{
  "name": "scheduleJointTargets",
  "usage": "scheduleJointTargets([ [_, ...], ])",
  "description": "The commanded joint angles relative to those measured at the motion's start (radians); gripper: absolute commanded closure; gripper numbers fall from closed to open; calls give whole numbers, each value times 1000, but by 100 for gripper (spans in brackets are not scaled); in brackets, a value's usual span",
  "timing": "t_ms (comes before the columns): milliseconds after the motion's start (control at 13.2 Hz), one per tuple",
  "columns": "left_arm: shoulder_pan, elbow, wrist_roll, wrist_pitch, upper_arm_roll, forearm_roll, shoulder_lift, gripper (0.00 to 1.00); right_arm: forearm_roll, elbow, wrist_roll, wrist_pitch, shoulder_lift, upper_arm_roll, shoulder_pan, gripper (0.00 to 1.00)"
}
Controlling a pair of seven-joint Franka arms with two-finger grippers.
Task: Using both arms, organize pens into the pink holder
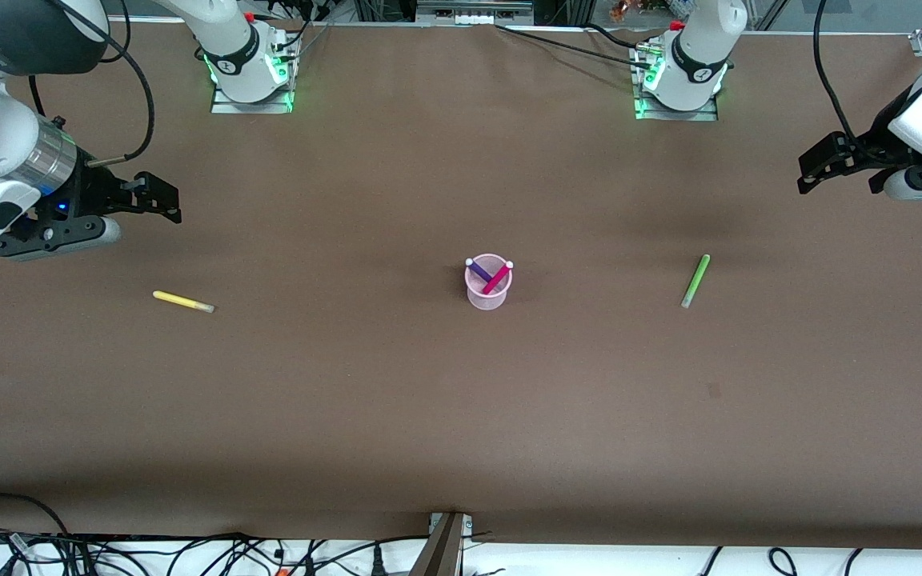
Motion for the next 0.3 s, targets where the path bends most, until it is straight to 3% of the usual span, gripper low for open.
scheduleJointTargets([
  [0,-7,72,-9,-42,-2,19,40,0,-30,24,-2,-15,-12,6,2,0],
  [228,-7,92,-11,-75,-7,39,54,0,-68,44,-2,-18,-2,6,7,0],
])
